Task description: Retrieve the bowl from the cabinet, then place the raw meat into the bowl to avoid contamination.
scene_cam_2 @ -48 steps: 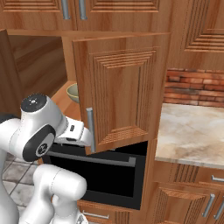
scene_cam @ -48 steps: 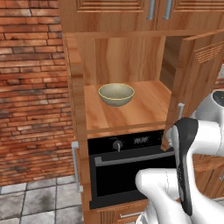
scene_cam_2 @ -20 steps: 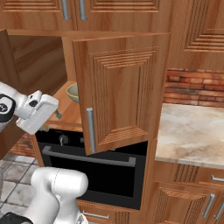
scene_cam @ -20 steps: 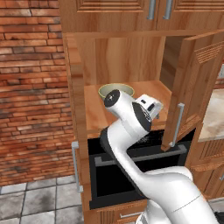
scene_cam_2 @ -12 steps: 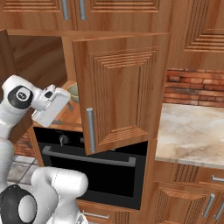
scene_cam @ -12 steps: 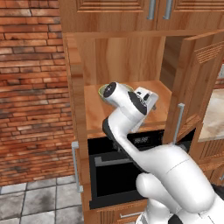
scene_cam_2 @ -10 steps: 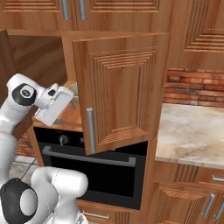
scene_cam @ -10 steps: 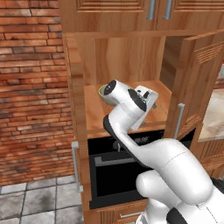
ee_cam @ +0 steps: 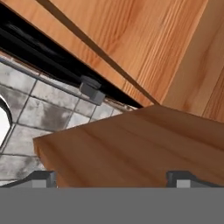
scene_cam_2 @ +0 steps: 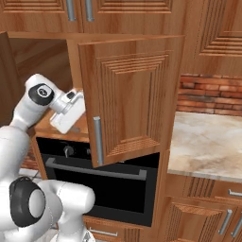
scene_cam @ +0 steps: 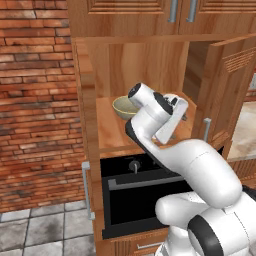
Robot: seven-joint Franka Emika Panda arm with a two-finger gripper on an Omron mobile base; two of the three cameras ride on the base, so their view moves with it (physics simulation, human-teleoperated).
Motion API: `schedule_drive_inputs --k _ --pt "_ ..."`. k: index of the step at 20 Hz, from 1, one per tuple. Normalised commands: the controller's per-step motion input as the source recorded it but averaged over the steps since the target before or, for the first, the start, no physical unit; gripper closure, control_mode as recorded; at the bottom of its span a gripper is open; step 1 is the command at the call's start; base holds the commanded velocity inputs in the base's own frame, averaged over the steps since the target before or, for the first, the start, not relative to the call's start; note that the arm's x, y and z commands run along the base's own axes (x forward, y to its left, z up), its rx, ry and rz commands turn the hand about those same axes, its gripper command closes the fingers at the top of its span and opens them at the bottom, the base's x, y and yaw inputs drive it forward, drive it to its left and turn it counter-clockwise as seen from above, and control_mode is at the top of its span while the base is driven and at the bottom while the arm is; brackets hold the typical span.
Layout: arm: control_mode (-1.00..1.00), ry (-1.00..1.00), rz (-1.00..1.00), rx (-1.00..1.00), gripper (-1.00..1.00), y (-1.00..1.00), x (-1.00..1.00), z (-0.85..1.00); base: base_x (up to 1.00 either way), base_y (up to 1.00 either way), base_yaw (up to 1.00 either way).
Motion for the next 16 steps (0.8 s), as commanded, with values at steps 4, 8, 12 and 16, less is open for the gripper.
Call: schedule_drive_inputs --k 4,8,12,16 --pt "-1.00 0.14 -0.07 0.00 -1.00 -0.45 -0.12 -0.15 0.00 0.00 0.00" --pt "-1.00 0.10 -0.09 0.00 -1.00 -0.45 -0.28 -0.20 0.00 0.00 0.00" --pt "-1.00 0.03 -0.13 0.00 -1.00 -0.48 -0.55 -0.25 0.00 0.00 0.00" --pt "-1.00 -0.02 -0.14 0.00 -1.00 -0.46 -0.77 -0.17 0.00 0.00 0.00"
